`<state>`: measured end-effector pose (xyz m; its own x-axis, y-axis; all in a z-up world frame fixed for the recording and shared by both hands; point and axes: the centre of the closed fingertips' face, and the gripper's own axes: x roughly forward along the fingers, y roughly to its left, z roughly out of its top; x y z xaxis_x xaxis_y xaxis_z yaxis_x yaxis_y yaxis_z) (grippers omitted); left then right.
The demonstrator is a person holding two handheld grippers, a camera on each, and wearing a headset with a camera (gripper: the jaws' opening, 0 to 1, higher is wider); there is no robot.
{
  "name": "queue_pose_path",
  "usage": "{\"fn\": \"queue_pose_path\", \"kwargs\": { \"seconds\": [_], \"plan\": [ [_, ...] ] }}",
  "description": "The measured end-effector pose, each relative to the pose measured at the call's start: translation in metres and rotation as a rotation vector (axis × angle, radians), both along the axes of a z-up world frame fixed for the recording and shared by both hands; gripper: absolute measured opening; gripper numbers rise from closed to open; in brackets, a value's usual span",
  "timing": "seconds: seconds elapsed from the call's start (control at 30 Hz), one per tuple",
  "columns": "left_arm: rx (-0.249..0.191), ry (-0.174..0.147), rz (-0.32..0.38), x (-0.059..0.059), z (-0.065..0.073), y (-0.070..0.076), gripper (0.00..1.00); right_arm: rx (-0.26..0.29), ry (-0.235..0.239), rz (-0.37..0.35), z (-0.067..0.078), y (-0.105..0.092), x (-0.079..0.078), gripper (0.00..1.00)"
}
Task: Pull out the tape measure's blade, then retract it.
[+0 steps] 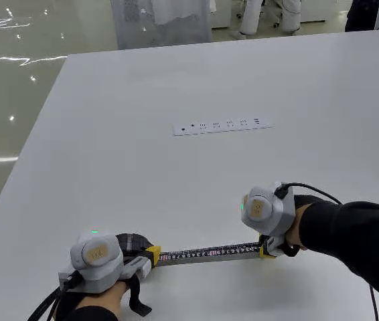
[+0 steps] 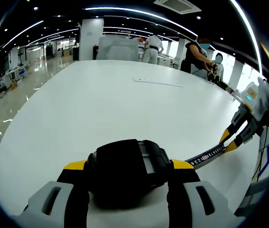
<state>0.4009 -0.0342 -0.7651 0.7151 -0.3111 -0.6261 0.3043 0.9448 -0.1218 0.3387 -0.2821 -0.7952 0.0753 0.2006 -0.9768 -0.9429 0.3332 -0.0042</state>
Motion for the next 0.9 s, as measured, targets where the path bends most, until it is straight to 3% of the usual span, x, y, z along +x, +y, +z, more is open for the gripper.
{"fn": "queue_pose_path", "kwargs": {
  "seconds": [0.9],
  "plan": [
    [0.001,0.002,0.002,0.0007,-0.0008,0.0,0.62,0.002,0.003,0.007,0.0,0.0053,0.0023,0.09]
  ]
}}
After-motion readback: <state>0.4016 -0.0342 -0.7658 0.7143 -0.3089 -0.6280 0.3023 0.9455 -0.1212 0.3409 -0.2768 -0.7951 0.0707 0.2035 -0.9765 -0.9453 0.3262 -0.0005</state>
